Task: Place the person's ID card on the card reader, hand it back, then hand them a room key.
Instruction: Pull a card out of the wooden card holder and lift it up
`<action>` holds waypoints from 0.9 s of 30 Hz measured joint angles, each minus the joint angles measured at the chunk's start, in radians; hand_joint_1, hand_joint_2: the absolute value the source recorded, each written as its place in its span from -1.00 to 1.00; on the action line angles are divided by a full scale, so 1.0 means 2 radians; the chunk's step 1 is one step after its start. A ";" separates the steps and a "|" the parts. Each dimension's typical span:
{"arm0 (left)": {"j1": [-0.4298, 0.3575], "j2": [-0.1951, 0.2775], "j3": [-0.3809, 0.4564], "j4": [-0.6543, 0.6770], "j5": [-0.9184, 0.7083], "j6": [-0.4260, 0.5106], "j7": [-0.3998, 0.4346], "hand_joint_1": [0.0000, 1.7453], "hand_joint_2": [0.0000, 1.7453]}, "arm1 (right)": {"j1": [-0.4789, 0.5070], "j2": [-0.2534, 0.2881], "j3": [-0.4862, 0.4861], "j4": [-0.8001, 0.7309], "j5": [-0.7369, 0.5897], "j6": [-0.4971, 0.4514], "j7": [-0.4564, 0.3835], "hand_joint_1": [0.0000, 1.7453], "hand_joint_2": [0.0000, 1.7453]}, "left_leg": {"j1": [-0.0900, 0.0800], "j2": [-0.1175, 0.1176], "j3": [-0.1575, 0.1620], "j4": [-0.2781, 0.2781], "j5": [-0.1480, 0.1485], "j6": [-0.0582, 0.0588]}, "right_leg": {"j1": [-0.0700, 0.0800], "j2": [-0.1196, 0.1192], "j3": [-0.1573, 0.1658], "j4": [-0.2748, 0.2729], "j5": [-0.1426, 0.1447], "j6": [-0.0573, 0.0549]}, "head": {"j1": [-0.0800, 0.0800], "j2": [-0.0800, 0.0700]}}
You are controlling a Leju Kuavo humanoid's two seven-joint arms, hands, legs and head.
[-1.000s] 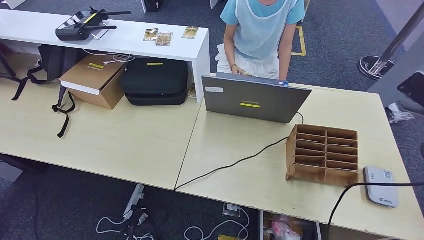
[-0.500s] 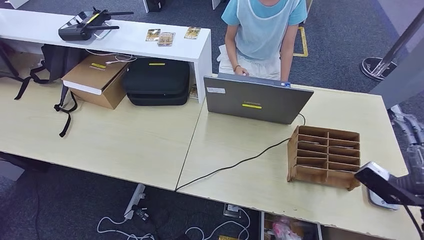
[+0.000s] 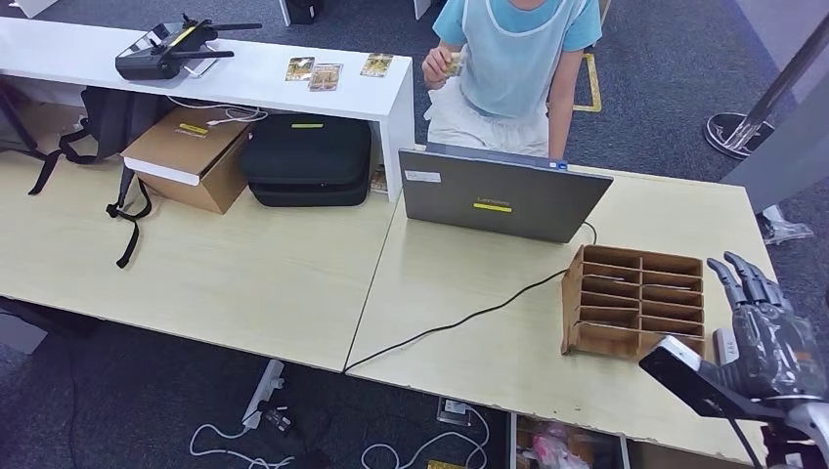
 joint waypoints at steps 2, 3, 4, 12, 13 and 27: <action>0.000 0.001 0.000 0.000 -0.002 0.000 0.000 -1.00 1.00 | 0.000 0.005 0.004 0.000 0.002 0.003 0.000 -1.00 1.00 | 0.000 0.000 0.000 0.000 0.000 0.000 | 0.000 0.000 0.000 0.000 0.000 0.000 | 0.000 0.000; 0.000 0.002 0.000 -0.001 -0.003 0.000 0.000 -1.00 1.00 | 0.000 0.008 0.005 0.000 0.002 0.005 -0.001 -1.00 1.00 | 0.000 0.000 0.000 0.000 0.000 0.000 | 0.000 0.000 0.000 0.000 0.000 0.000 | 0.000 0.000; 0.000 0.003 0.000 -0.001 -0.003 0.000 0.000 -1.00 1.00 | 0.000 0.010 0.007 0.000 0.003 0.005 -0.001 -1.00 1.00 | 0.000 0.000 0.000 0.000 0.000 0.000 | 0.000 0.000 0.000 0.000 0.000 0.000 | 0.000 0.000; 0.001 0.007 0.001 -0.003 -0.004 0.001 0.000 -1.00 1.00 | 0.000 0.020 0.016 0.001 0.006 0.012 -0.001 -1.00 1.00 | 0.000 0.000 0.000 0.000 0.000 0.000 | 0.000 0.000 0.000 0.000 0.000 0.000 | 0.000 0.000; 0.001 0.007 0.002 -0.003 -0.003 0.001 0.000 -1.00 1.00 | -0.001 0.021 0.018 0.003 0.009 0.014 -0.001 -1.00 1.00 | 0.000 0.000 0.000 0.000 0.000 0.000 | 0.000 0.000 0.000 0.000 0.000 0.000 | 0.000 0.000; 0.002 0.007 0.015 -0.003 -0.016 -0.003 0.000 -1.00 1.00 | -0.049 0.033 0.048 0.096 0.047 0.016 0.015 -1.00 1.00 | 0.000 0.000 0.000 0.000 0.000 0.000 | 0.000 0.000 0.000 0.000 0.000 0.000 | 0.000 0.000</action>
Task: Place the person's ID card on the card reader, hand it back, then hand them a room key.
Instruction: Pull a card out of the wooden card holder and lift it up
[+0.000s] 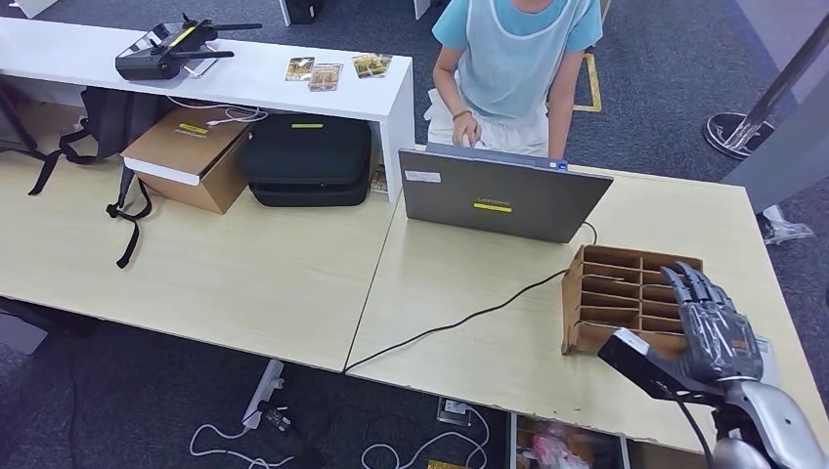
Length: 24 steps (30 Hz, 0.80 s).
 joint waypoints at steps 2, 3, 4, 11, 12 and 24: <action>0.000 0.000 0.002 0.000 -0.001 -0.001 0.000 -1.00 1.00 | -0.006 0.000 0.001 0.013 -0.002 0.000 0.000 -1.00 1.00 | 0.000 0.000 0.000 0.000 0.000 0.000 | 0.000 0.000 0.000 0.000 0.000 0.000 | 0.000 0.000; 0.001 0.000 0.002 0.000 -0.002 -0.002 0.000 -1.00 1.00 | -0.007 0.000 0.002 0.018 -0.003 -0.001 0.000 -1.00 1.00 | 0.000 0.000 0.000 0.000 0.000 0.000 | 0.000 0.000 0.000 0.000 0.000 0.000 | 0.000 0.000; 0.001 0.000 0.003 0.000 -0.003 -0.002 0.000 -1.00 1.00 | -0.009 0.000 0.002 0.023 -0.003 -0.001 0.000 -1.00 1.00 | 0.000 0.000 0.000 0.000 0.000 0.000 | 0.000 0.000 0.000 0.000 0.000 0.000 | 0.000 0.000; 0.000 0.001 0.012 0.000 -0.003 -0.009 0.000 -1.00 1.00 | -0.018 0.001 0.002 0.042 -0.009 -0.002 0.000 -1.00 1.00 | 0.000 0.000 0.000 0.000 0.000 0.000 | 0.000 0.000 0.000 0.000 0.000 0.000 | 0.000 0.000; 0.000 0.002 0.013 0.000 -0.003 -0.009 0.000 -1.00 1.00 | -0.020 0.002 0.002 0.044 -0.011 -0.002 0.000 -1.00 1.00 | 0.000 0.000 0.000 0.000 0.000 0.000 | 0.000 0.000 0.000 0.000 0.000 0.000 | 0.000 0.000; 0.000 0.004 0.024 0.000 -0.004 -0.013 0.000 -1.00 1.00 | -0.013 0.003 -0.012 0.041 -0.034 -0.013 0.001 -1.00 1.00 | 0.000 0.000 0.000 0.000 0.000 0.000 | 0.000 0.000 0.000 0.000 0.000 0.000 | 0.000 0.000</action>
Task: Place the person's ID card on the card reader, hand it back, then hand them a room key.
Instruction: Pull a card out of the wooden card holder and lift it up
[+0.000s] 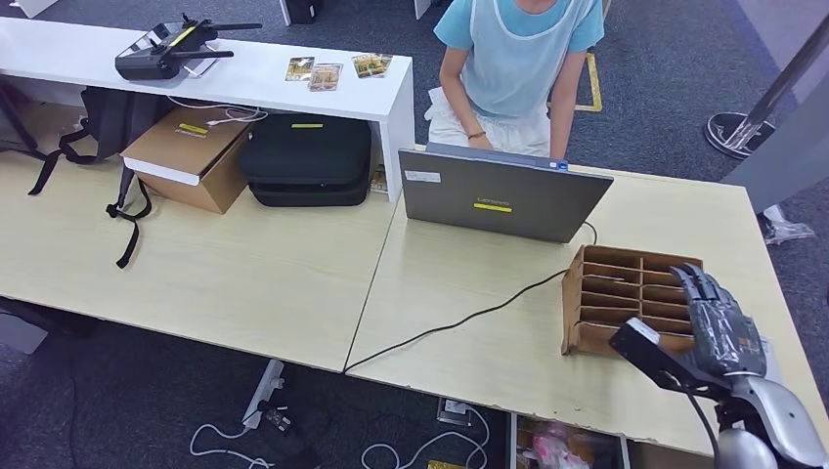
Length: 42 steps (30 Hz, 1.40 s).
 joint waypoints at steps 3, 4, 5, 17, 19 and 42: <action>0.000 0.000 0.001 0.000 -0.001 0.000 0.000 -1.00 1.00 | 0.006 0.000 -0.006 -0.003 -0.001 0.001 0.003 -1.00 1.00 | 0.000 0.000 0.000 0.000 0.000 0.000 | 0.000 0.000 0.000 0.000 0.000 0.000 | 0.000 0.000; 0.000 0.000 0.001 0.000 -0.002 0.000 0.000 -1.00 1.00 | 0.007 0.000 -0.008 -0.003 -0.001 0.002 0.003 -1.00 1.00 | 0.000 0.000 0.000 0.000 0.000 0.000 | 0.000 0.000 0.000 0.000 0.000 0.000 | 0.000 0.000; 0.000 0.000 0.001 0.000 -0.003 0.000 0.000 -1.00 1.00 | 0.009 0.000 -0.010 -0.003 -0.001 0.002 0.003 -1.00 1.00 | 0.000 0.000 0.000 0.000 0.000 0.000 | 0.000 0.000 0.000 0.000 0.000 0.000 | 0.000 0.000; 0.000 0.000 0.008 0.000 -0.009 0.000 0.000 -1.00 1.00 | 0.027 0.001 -0.020 -0.006 0.000 0.006 0.004 -1.00 1.00 | 0.000 0.000 0.000 0.000 0.000 0.000 | 0.000 0.000 0.000 0.000 0.000 0.000 | 0.000 0.000; -0.001 0.000 0.009 0.000 -0.010 0.000 0.000 -1.00 1.00 | 0.027 0.003 -0.020 -0.006 0.001 0.007 0.004 -1.00 1.00 | 0.000 0.000 0.000 0.000 0.000 0.000 | 0.000 0.000 0.000 0.000 0.000 0.000 | 0.000 0.000; -0.002 -0.003 0.025 0.000 -0.015 0.001 0.000 -1.00 1.00 | 0.005 0.015 -0.012 0.027 0.010 0.014 0.005 -1.00 1.00 | 0.000 0.000 0.000 0.000 0.000 0.000 | 0.000 0.000 0.000 0.000 0.000 0.000 | 0.000 0.000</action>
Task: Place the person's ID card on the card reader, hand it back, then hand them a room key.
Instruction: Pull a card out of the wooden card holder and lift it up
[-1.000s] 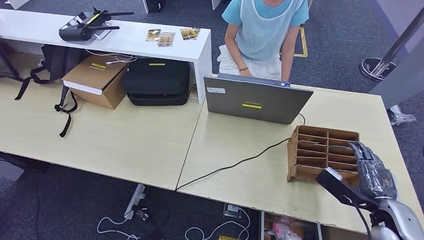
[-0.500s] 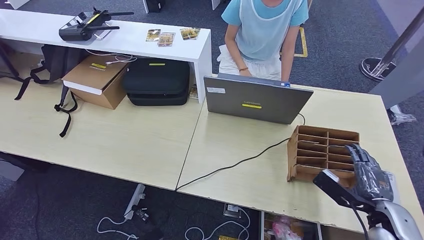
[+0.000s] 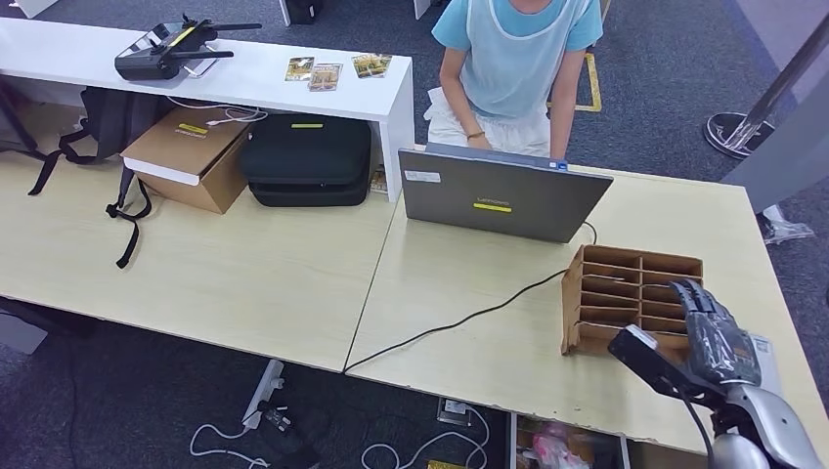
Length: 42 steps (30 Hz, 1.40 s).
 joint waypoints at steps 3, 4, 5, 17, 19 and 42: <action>0.000 -0.001 0.001 0.000 -0.001 0.000 0.000 -1.00 1.00 | -0.002 0.001 0.000 0.007 0.000 0.000 0.001 -1.00 1.00 | 0.000 0.000 0.000 0.000 0.000 0.000 | 0.000 0.000 0.000 0.000 0.000 0.000 | 0.000 0.000; 0.000 -0.001 0.002 0.000 -0.001 0.000 0.000 -1.00 1.00 | -0.002 0.001 0.000 0.009 0.000 0.000 0.001 -1.00 1.00 | 0.000 0.000 0.000 0.000 0.000 0.000 | 0.000 0.000 0.000 0.000 0.000 0.000 | 0.000 0.000; 0.000 -0.001 0.003 0.000 -0.001 0.000 0.000 -1.00 1.00 | -0.003 0.001 0.000 0.012 0.000 -0.001 0.001 -1.00 1.00 | 0.000 0.000 0.000 0.000 0.000 0.000 | 0.000 0.000 0.000 0.000 0.000 0.000 | 0.000 0.000; -0.004 -0.004 0.009 0.000 -0.008 -0.001 0.000 -1.00 1.00 | -0.011 0.001 -0.015 0.039 -0.013 -0.011 -0.002 -1.00 1.00 | 0.000 0.000 0.000 0.000 0.000 0.000 | 0.000 0.000 0.000 0.000 0.000 0.000 | 0.000 0.000; -0.005 -0.004 0.010 0.000 -0.009 -0.001 0.000 -1.00 1.00 | -0.012 0.001 -0.017 0.041 -0.014 -0.012 -0.002 -1.00 1.00 | 0.000 0.000 0.000 0.000 0.000 0.000 | 0.000 0.000 0.000 0.000 0.000 0.000 | 0.000 0.000; -0.015 -0.010 0.012 0.000 -0.022 0.000 0.000 -1.00 1.00 | -0.006 0.001 -0.038 0.050 -0.020 -0.020 -0.002 -1.00 1.00 | 0.000 0.000 0.001 0.000 0.000 0.000 | 0.000 0.001 0.000 0.000 0.000 0.000 | 0.000 0.000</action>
